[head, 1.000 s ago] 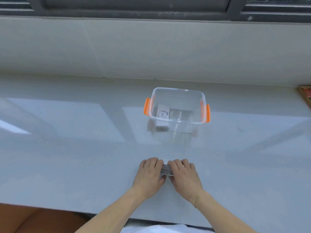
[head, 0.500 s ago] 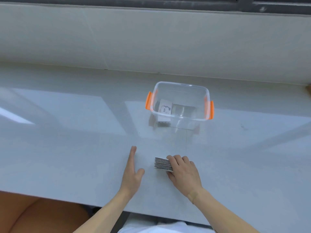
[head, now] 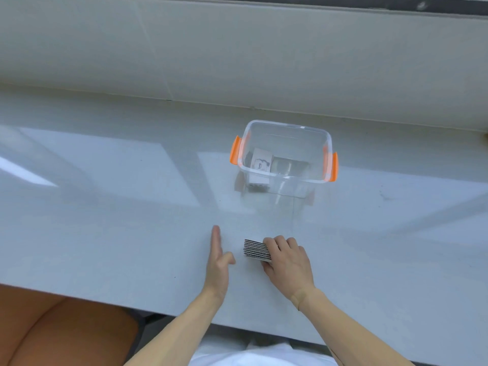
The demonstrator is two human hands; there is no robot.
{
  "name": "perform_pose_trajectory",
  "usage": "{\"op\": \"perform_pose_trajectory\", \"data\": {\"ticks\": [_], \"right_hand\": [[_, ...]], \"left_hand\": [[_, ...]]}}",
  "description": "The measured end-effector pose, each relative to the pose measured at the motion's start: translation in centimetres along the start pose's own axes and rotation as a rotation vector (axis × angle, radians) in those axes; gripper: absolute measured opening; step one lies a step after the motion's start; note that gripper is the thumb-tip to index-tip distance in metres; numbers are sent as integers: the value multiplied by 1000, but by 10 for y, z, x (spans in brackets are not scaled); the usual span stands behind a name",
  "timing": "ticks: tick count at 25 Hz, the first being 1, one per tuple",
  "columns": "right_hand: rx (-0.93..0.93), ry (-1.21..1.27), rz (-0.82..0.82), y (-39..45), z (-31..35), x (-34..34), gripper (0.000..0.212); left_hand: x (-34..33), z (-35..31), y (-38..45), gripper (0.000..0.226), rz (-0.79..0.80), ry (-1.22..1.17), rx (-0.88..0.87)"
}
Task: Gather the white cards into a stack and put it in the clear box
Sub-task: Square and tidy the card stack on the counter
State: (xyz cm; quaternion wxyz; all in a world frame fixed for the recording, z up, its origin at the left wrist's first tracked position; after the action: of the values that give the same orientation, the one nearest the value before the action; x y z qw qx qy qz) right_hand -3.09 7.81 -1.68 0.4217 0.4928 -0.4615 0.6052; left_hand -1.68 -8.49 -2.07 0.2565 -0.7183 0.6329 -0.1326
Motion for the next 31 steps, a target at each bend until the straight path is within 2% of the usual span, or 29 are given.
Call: {"op": "perform_pose_trajectory", "data": {"ticks": [1, 4, 6, 8, 9, 11, 13, 15, 18, 19, 22, 25, 27, 29, 31], "right_hand": [[-4, 3, -2, -1, 1, -1, 38], [-19, 3, -9, -2, -1, -2, 38], [-13, 5, -8, -3, -2, -2, 39], [-21, 15, -9, -4, -1, -2, 39], [-32, 23, -11, -5, 0, -3, 39], [-39, 29, -21, -8, -1, -4, 41], [-30, 27, -34, -10, -2, -6, 44], [-17, 23, -55, -10, -4, -7, 46], [7, 13, -52, -9, -5, -7, 44], [3, 10, -55, -8, -5, -7, 41], [-26, 46, -38, -3, -8, -5, 34], [-71, 389, 37, -8, -23, -4, 54], [-231, 779, 89, -26, -41, -5, 77], [-440, 1172, -20, -51, -57, -8, 86], [-642, 1359, -170, -73, -67, -10, 86]], "left_hand": [[-5, 1, -2, 92, 11, 21, 5], [-27, 8, -12, 94, 183, 96, 47], [-22, 3, -10, 96, 141, 31, 36], [-18, 0, -4, 95, 28, -21, 9], [-22, 0, -4, 94, 34, -9, 22], [-37, 7, -9, 91, 157, 104, 49], [-42, 10, -11, 87, 226, 280, 33], [-34, 6, -7, 88, 242, 519, -86], [-37, 6, -1, 85, 266, 1247, -533], [-41, 6, -1, 82, 283, 1402, -631], [-48, 6, 0, 74, 270, 1556, -725], [-48, 5, 2, 69, 241, 1583, -767], [-49, 5, 1, 71, 253, 1574, -771], [-49, 5, 0, 73, 259, 1570, -761], [-49, 4, 0, 72, 263, 1575, -772]]}}
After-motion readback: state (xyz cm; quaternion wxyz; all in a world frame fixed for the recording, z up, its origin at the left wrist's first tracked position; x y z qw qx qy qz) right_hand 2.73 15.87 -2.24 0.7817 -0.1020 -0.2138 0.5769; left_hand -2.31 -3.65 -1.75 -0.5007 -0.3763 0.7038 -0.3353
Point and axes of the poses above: each hand's wrist, its own y-axis towards the middle knuckle, its own x-axis out of the back of the hand, z = x × y, the point moved 2 cm from there along y, towards the middle knuckle, and after that the axes turned 6 degrees about -y, right-handed, at the moved point
